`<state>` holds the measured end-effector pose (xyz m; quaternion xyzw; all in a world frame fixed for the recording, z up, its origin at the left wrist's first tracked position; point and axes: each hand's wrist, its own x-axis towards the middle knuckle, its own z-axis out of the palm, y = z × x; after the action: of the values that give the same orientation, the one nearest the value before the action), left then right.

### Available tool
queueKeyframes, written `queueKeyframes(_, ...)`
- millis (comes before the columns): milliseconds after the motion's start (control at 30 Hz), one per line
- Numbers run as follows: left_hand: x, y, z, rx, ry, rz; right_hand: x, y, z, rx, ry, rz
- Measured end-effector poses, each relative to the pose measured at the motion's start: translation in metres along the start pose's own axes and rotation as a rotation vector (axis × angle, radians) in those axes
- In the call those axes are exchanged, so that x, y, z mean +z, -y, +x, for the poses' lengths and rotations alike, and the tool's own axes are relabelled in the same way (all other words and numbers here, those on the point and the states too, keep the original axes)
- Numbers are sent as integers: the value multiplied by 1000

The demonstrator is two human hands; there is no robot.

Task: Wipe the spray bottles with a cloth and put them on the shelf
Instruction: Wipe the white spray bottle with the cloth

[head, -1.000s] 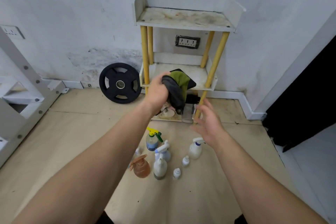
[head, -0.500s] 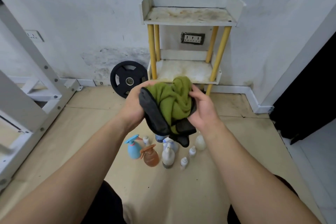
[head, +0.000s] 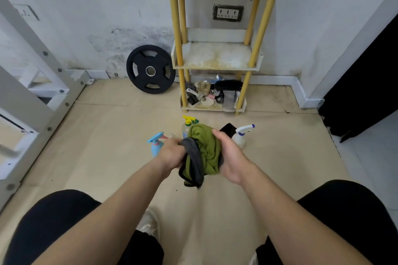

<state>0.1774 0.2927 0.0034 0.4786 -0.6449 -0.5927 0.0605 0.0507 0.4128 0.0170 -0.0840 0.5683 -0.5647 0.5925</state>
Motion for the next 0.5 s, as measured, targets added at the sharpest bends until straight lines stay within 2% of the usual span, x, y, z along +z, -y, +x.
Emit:
queueKeyframes(33, 5, 9, 4, -22, -38, 11, -2, -13, -1, 100, 68, -4)
queueKeyframes(100, 17, 28, 8, -30, -52, 40, -8, -42, 5, 151, 98, -34)
queueKeyframes(200, 27, 53, 6, -172, 19, -23, -12, -79, 13, 120, 20, -22)
queueKeyframes(367, 37, 88, 13, -402, 265, -369, -37, -123, 35, 181, -130, -94)
queueKeyframes(433, 46, 98, 20, -430, 292, -389, -44, -137, 47, 177, -178, -130)
queueKeyframes(500, 59, 109, 33, -406, 220, -333, -47, -147, 62, 168, -185, -161)
